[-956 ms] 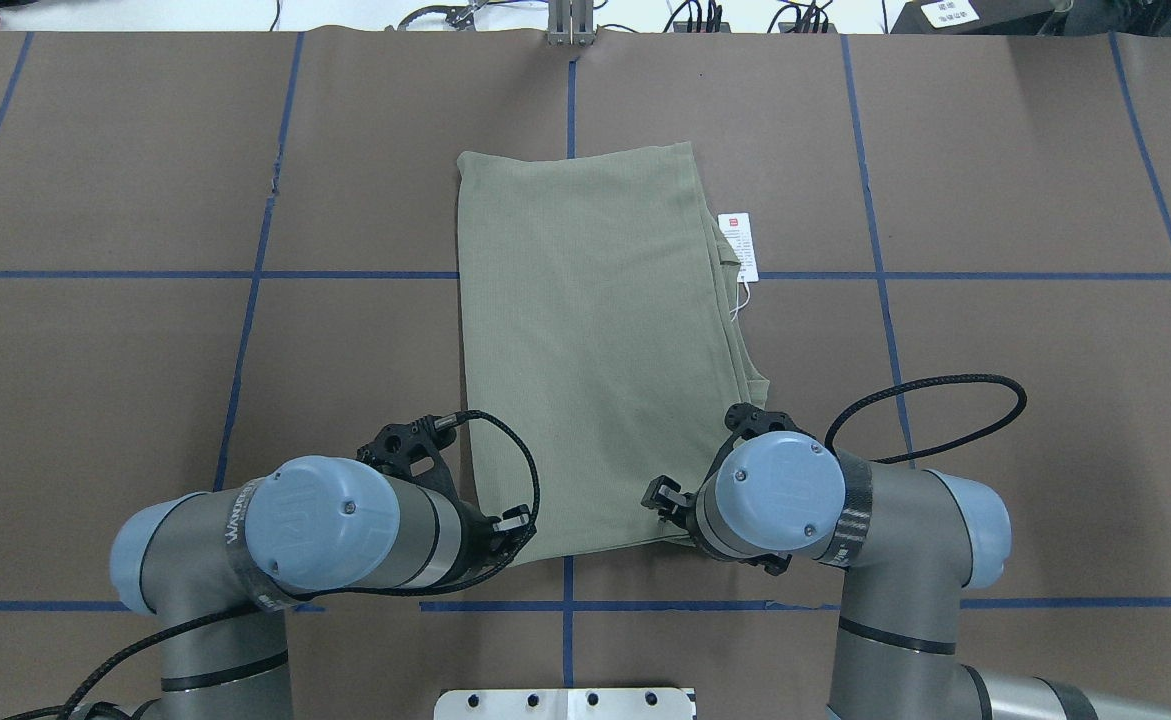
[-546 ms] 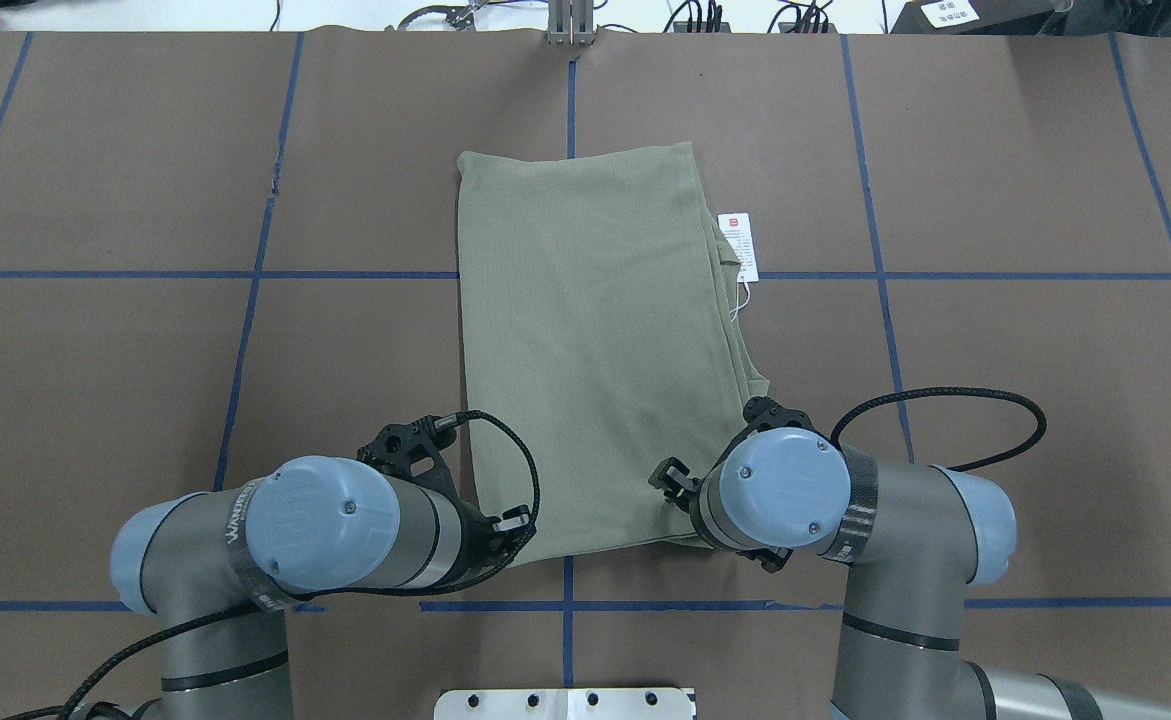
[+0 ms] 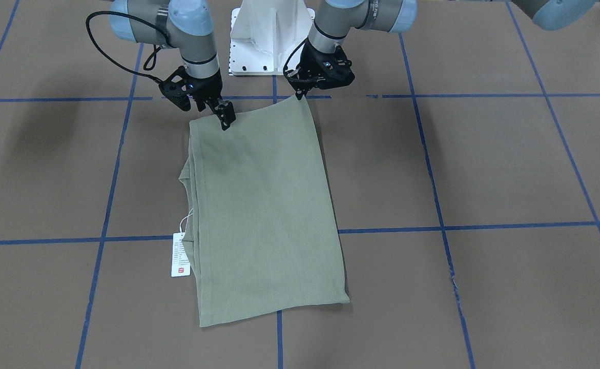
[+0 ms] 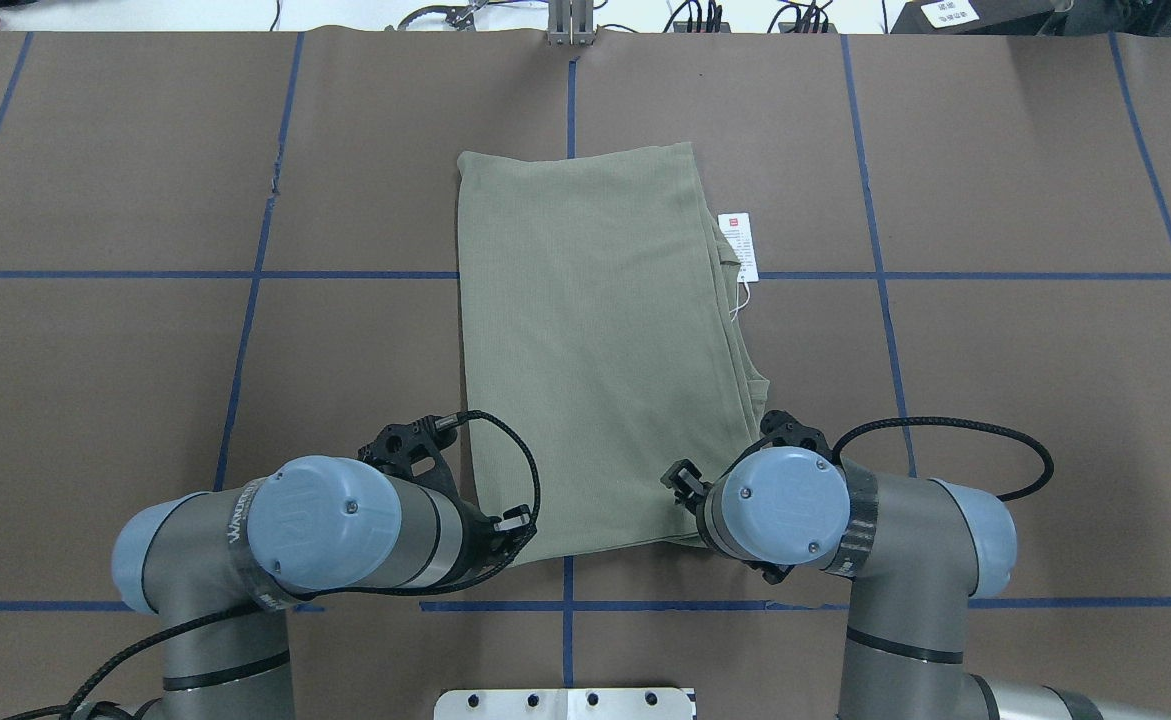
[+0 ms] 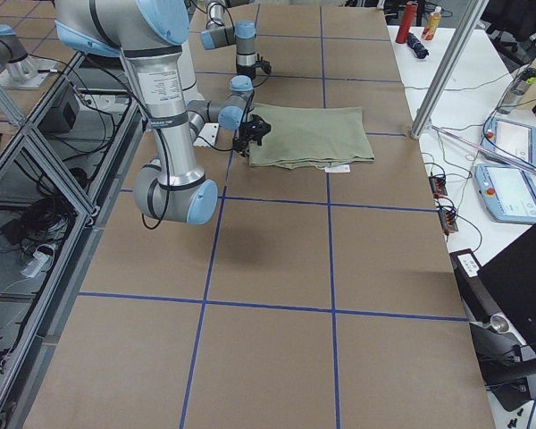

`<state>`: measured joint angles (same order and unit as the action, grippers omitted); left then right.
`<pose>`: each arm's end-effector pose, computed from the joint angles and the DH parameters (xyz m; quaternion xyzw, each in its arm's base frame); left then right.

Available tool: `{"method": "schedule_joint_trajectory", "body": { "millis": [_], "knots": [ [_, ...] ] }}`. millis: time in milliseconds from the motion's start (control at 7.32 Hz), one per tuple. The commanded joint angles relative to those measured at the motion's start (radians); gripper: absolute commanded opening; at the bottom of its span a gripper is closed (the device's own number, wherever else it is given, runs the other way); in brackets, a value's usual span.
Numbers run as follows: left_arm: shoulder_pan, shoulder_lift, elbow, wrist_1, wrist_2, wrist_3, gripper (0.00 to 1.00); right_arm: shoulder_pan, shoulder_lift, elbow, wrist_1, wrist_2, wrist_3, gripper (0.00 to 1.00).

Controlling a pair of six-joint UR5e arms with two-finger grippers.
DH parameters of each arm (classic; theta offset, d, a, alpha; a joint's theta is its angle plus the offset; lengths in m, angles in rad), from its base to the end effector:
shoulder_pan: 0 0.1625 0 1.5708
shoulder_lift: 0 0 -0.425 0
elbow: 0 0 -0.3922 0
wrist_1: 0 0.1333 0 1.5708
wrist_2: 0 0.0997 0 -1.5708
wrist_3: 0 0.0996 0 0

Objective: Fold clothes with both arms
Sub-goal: 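Grasp the shirt's near edge corners with both grippers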

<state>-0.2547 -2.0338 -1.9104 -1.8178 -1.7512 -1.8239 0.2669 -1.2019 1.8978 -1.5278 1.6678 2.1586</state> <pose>0.5486 -0.2621 0.2230 -0.0776 0.4991 -0.1728 0.8456 -0.5410 -0.2761 0.3136 -0.1023 -0.3488 0.3701 0.8549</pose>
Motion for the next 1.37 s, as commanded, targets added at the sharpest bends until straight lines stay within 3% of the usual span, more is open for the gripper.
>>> {"method": "schedule_joint_trajectory", "body": {
  "millis": [0, 956, 1093, 1229],
  "knots": [
    [0.000, 0.000, 0.001, 0.000, -0.001, 0.000, 0.00, -0.017, -0.007, -0.002, 0.000, -0.014, 0.015, 1.00],
    [0.002, -0.002, 0.002, -0.002, 0.001, 0.000, 0.00, -0.018, -0.007, -0.002, 0.000, -0.014, 0.015, 0.98],
    [0.002, -0.003, 0.002, -0.002, 0.001, 0.000, 0.00, -0.018, -0.007, 0.000, 0.000, -0.014, 0.015, 0.85],
    [0.003, -0.002, 0.002, -0.002, 0.001, 0.000, 0.00, -0.018, -0.007, 0.000, 0.000, -0.014, 0.015, 0.56]
  ]
}}
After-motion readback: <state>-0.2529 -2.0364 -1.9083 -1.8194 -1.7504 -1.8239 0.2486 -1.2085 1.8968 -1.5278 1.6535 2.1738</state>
